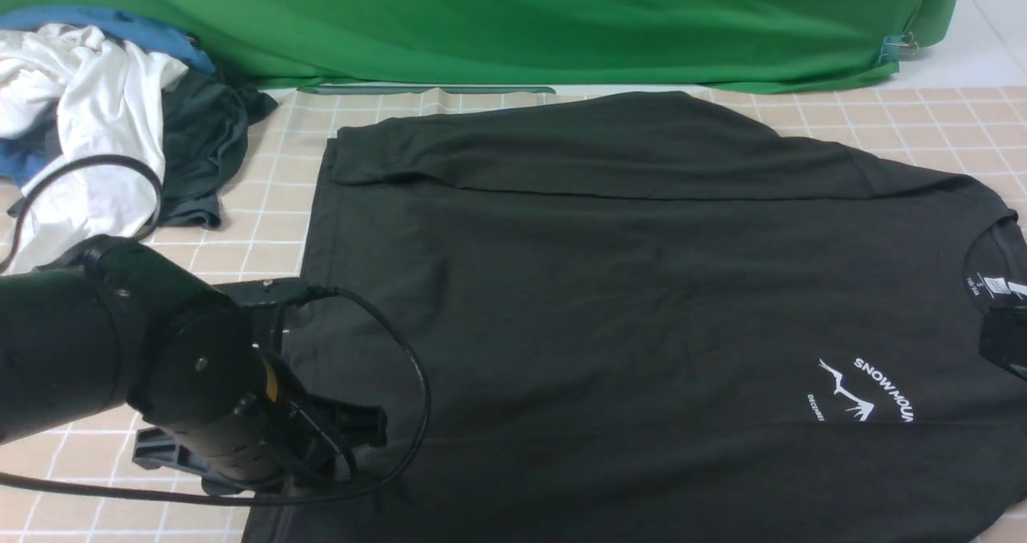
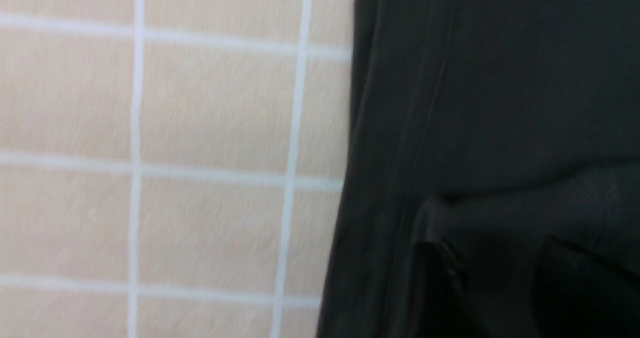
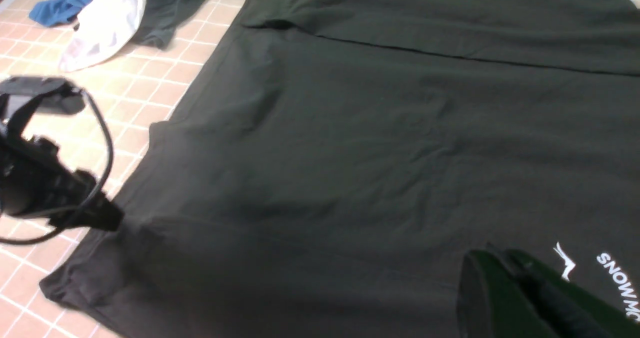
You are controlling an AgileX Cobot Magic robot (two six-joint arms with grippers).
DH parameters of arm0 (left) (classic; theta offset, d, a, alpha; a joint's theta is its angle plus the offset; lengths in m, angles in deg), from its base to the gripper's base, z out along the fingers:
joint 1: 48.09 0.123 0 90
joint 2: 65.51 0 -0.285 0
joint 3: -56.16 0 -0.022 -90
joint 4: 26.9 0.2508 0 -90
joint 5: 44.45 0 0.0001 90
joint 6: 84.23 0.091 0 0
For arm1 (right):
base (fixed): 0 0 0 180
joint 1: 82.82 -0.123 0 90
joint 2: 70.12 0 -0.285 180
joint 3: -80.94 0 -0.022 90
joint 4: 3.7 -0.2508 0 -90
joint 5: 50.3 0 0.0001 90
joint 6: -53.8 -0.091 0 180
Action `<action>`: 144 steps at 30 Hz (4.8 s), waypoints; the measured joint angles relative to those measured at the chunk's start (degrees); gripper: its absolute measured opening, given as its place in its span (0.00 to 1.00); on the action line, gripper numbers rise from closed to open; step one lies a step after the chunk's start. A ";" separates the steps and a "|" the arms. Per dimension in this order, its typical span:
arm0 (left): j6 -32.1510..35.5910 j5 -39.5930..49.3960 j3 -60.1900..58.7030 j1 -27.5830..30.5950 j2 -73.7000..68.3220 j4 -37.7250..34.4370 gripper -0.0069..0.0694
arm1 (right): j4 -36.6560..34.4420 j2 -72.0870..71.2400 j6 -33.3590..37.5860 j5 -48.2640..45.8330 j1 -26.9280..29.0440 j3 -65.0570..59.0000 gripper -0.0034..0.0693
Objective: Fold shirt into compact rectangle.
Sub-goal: 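Grasp the left edge of the dark T-shirt lying flat on the table, then fold the left side of the black T-shirt inward over its body, then grab the top left corner of the dark shirt with the left gripper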
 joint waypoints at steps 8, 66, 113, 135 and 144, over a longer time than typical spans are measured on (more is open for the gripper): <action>-0.51 -4.16 0.00 0.00 -5.01 0.00 0.75 | 0.07 0.00 0.44 -0.06 -0.01 0.05 0.10; -1.85 3.51 30.61 3.72 -8.71 12.01 0.13 | 0.11 0.00 0.61 -0.48 -0.01 -3.04 0.13; 15.40 -1.34 24.00 -22.76 -12.50 -18.31 0.11 | 25.84 4.96 -19.16 -6.22 -0.01 -3.04 0.10; 18.11 -22.45 24.00 -31.94 -24.98 -21.84 0.76 | 25.41 4.96 -20.19 -5.97 -0.01 -3.04 0.10; 20.97 -23.16 24.00 -31.96 -26.87 -27.02 0.69 | 25.24 4.96 -20.30 -5.97 -0.01 -3.04 0.10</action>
